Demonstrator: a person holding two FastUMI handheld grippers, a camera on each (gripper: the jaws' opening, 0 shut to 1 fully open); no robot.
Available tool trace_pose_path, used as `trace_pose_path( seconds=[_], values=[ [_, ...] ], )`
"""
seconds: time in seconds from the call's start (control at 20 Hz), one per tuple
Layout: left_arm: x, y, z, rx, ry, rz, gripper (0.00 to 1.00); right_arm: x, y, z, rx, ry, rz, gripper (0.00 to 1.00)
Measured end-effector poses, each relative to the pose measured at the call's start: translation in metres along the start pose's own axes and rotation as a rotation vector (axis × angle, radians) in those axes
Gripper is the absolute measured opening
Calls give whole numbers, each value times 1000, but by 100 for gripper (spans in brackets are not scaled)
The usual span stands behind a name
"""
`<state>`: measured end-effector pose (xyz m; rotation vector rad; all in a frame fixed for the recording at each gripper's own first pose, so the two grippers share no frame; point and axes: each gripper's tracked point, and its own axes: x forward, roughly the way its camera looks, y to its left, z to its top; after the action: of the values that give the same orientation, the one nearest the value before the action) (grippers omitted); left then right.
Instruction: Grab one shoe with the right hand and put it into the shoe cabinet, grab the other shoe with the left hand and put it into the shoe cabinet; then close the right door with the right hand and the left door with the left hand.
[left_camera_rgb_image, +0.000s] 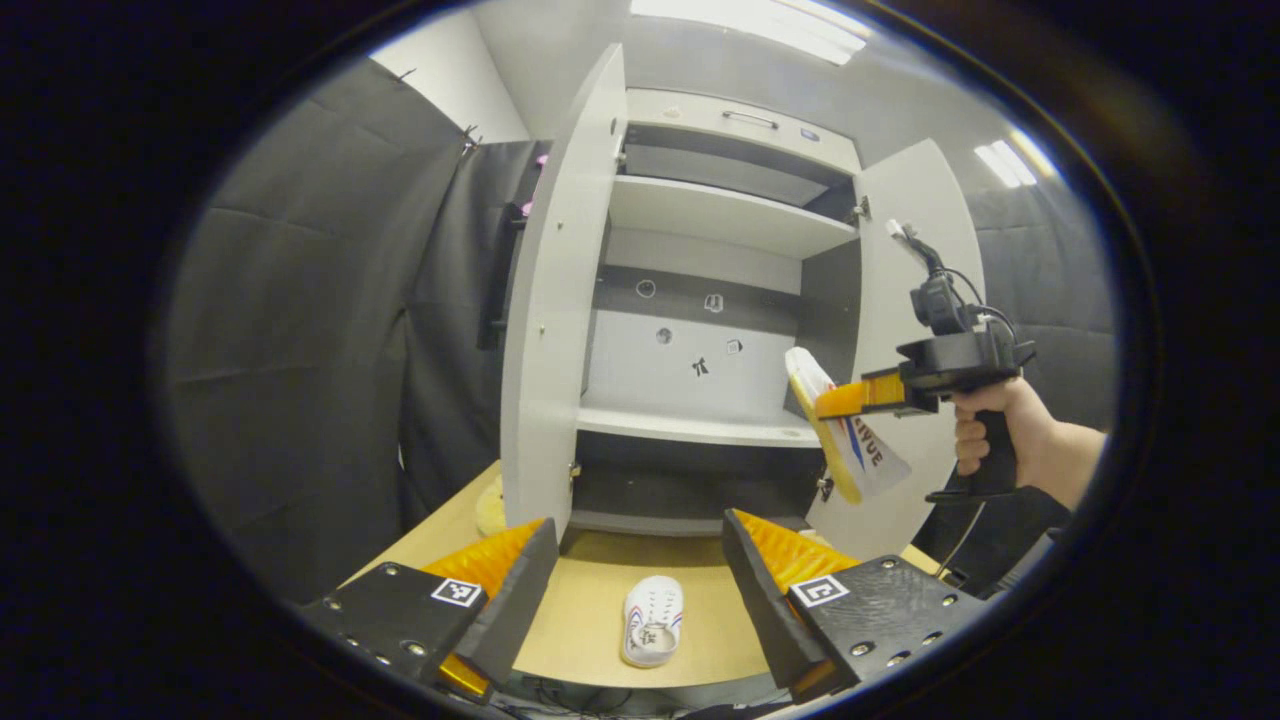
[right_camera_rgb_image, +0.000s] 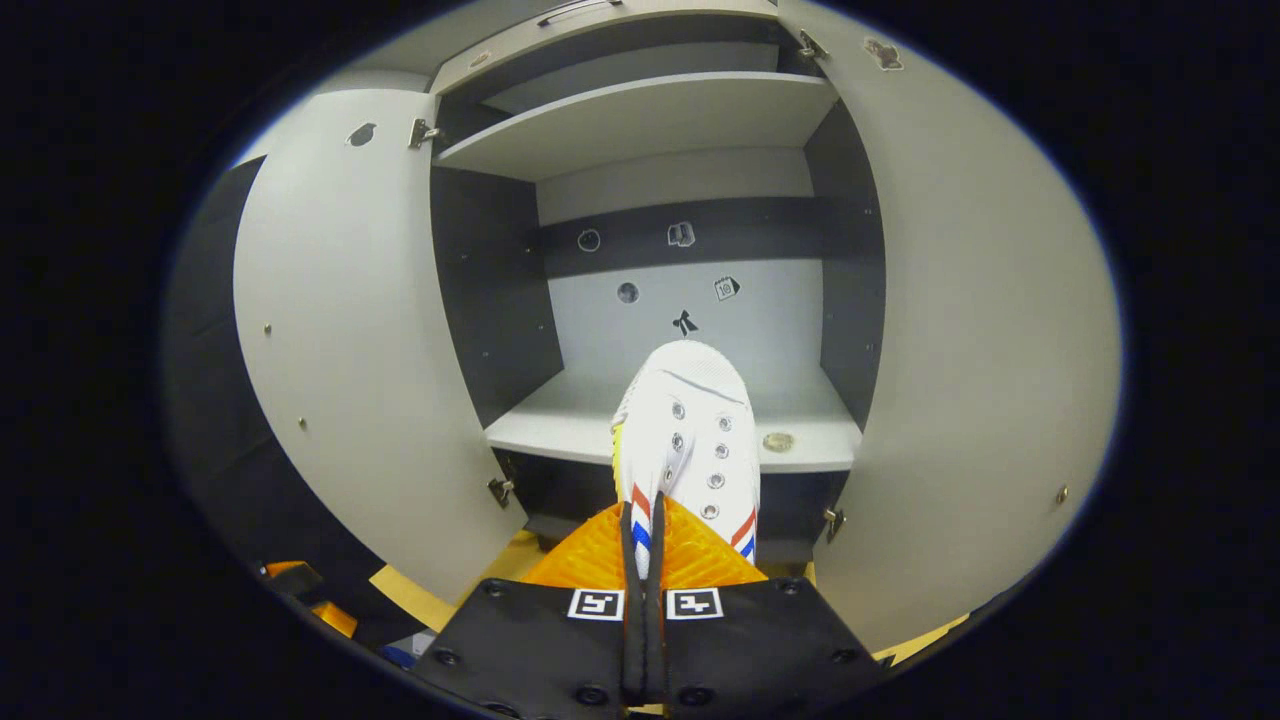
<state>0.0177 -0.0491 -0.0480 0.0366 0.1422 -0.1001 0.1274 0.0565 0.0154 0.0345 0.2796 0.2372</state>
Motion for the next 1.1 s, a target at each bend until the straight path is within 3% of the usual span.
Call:
trace_pose_path(
  seconds=[0.35,0.55,0.85,1.1],
  values=[
    [48,-28,8,62,-4,-29,95,64,-12,59,17,-82,16,1],
    [70,-36,9,54,-7,-17,93,116,-43,75,14,-105,-33,1],
    [92,-37,2,48,19,43,94,187,-93,91,58,-98,-116,1],
    [99,-21,-2,25,32,115,95,225,-93,84,105,-54,-113,1]
  ],
)
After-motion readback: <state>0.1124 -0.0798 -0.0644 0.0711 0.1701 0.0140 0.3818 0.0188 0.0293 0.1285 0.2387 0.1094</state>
